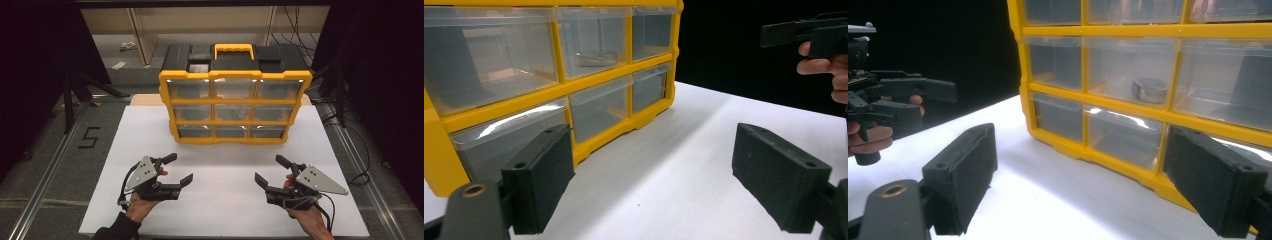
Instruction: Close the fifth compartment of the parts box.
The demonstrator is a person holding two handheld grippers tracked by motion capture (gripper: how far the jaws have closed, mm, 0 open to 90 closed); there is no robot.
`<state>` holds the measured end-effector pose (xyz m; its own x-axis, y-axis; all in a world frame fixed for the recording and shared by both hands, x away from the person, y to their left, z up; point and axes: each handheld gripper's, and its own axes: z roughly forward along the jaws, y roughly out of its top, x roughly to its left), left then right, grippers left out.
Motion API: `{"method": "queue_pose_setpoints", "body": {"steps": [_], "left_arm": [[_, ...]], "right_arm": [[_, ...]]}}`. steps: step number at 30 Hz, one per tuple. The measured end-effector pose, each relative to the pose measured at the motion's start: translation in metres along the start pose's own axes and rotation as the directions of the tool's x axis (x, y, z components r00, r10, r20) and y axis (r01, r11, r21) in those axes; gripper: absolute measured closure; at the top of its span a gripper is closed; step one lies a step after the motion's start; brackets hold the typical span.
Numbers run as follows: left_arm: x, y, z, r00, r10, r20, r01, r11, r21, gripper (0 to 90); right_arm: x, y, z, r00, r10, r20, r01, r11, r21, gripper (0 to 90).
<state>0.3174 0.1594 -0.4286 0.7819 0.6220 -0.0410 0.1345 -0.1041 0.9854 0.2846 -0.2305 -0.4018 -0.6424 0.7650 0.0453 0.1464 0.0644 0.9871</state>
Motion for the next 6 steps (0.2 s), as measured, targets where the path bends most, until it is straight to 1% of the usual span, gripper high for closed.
{"method": "queue_pose_setpoints", "body": {"steps": [6], "left_arm": [[0.0000,0.0001,0.0018,1.0000,-0.003,-0.001,0.003,1.0000,0.002,16.6]], "right_arm": [[-0.0024,-0.0008,-0.0002,1.0000,0.003,0.007,-0.003,1.000,0.004,15.0]]}}
